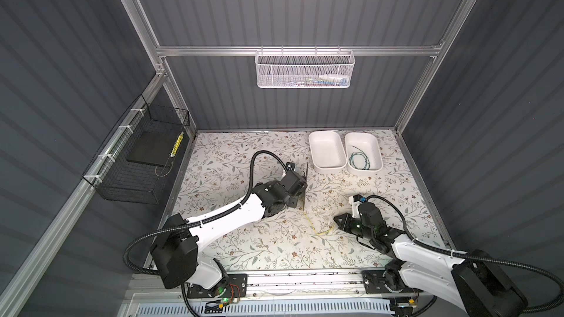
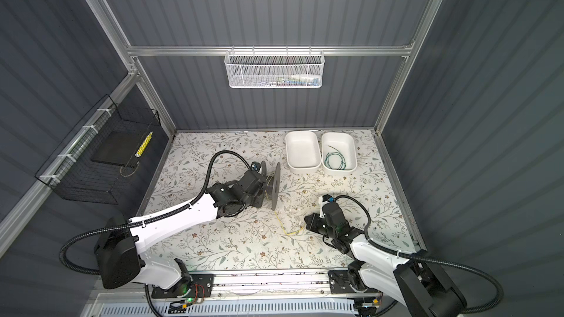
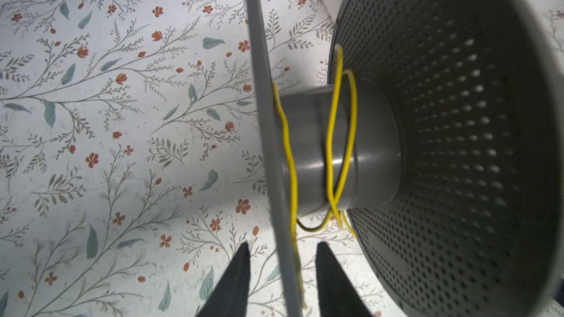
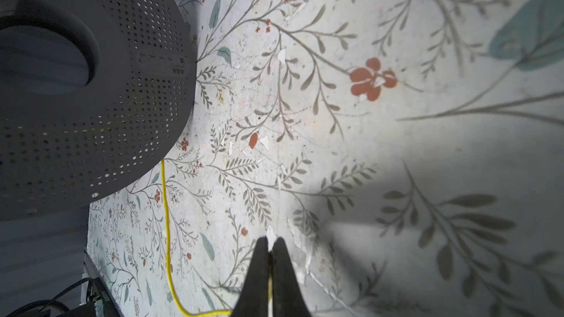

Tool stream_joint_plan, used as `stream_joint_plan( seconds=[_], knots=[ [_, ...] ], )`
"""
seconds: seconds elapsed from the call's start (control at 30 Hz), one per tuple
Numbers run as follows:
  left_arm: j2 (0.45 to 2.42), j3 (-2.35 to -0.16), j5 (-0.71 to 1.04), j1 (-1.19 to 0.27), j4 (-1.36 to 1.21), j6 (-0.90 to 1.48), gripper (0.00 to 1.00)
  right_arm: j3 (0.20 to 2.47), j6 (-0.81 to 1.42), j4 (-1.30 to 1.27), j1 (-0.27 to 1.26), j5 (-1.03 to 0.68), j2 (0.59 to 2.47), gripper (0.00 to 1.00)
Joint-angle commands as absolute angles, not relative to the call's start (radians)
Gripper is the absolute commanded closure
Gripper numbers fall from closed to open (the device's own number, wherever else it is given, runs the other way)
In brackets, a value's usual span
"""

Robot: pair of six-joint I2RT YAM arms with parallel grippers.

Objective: Wrap the cables

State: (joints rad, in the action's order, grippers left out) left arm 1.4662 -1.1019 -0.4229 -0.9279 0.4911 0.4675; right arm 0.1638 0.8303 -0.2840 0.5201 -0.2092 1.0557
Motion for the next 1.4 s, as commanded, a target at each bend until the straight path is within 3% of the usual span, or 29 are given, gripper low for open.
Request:
stream_joint_plan(
  seconds=[0.0,0.2,0.67,1.1,1.37],
  knots=[
    [1.476,-1.104,-0.414,-0.927,0.452,0.460,0.59,0.153,0.828,-0.295,0.526,-0.201,1.045,1.00],
    [1.494,-1.086,-0.448,-0.923,0.390,0.417,0.65,0.145,0.830,-0.301,0.525,-0.202,1.039,1.00],
    [1.497,-1.026,-0.473,-0.897,0.341,0.433,1.00,0.143,0.830,-0.265,0.526,-0.196,0.980,1.00],
    [1.391,-1.143,-0.537,-0.897,0.407,0.443,1.00,0.177,0.850,-0.158,0.549,-0.206,0.790,1.00],
    [1.538,-1.269,-0.706,-0.895,0.415,0.413,1.00,0.313,0.833,0.056,0.697,-0.119,0.563,1.00]
  ],
)
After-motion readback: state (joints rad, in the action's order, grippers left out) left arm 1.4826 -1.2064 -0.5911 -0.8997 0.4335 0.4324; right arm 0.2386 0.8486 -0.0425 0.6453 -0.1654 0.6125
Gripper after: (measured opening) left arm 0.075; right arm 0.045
